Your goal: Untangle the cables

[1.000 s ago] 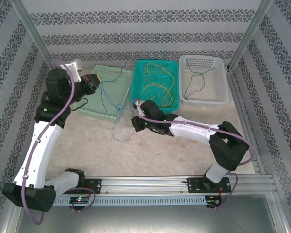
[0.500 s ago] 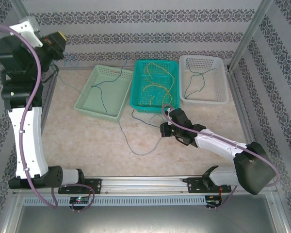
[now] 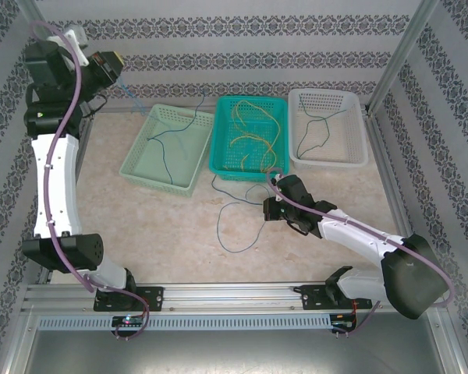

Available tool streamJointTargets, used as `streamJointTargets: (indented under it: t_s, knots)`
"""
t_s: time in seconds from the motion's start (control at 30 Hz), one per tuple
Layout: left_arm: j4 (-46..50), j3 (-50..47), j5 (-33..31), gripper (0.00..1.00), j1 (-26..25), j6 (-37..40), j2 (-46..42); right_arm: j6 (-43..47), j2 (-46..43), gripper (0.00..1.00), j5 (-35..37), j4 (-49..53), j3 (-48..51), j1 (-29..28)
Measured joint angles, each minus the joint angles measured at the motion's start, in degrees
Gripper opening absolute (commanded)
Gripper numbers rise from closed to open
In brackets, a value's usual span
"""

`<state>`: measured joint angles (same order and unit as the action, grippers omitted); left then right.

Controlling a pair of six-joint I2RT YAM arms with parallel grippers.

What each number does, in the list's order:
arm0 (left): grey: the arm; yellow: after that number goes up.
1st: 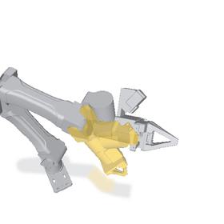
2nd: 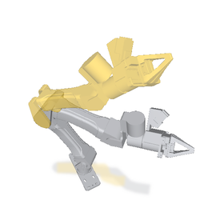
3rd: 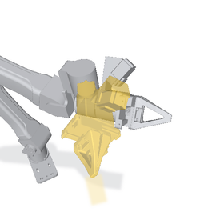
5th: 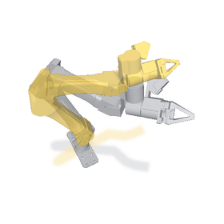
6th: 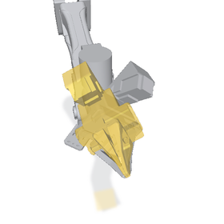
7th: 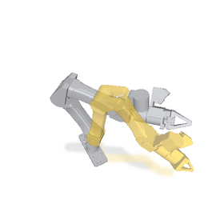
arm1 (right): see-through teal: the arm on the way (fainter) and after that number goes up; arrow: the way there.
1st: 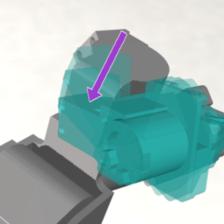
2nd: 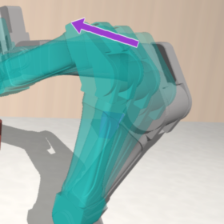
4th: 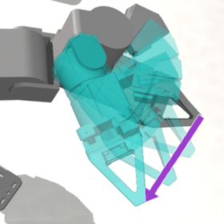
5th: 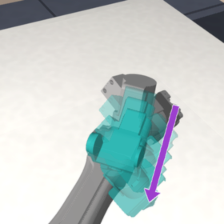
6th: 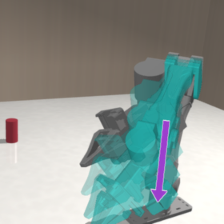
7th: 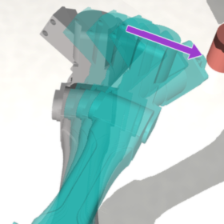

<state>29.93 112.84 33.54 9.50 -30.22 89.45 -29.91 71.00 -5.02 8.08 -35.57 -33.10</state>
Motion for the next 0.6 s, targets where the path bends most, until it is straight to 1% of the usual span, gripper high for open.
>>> streamJointTargets:
  t_s: [0.1, 0.3, 0.5, 0.6]
  knots:
    - [-0.63, -5.51, 0.57, 0.10, 0.00, -0.90, 0.72, 0.00, 0.00, 0.00, -0.22, 0.68, -1.14, 0.00]
    - [-1.25, -12.59, 1.25, 0.11, 0.00, -1.29, 4.37, 0.02, 0.00, 0.00, -0.37, 0.92, -4.37, 0.00]
    - [-2.19, -17.29, 4.33, 0.13, -0.24, -0.90, 7.56, 0.04, 0.61, 0.00, -0.42, 1.57, -5.66, 0.00]
    - [-2.29, -19.41, 5.64, 0.16, -0.85, -0.09, 9.86, 0.09, 1.57, 0.00, -0.52, 2.05, -6.78, 0.00]
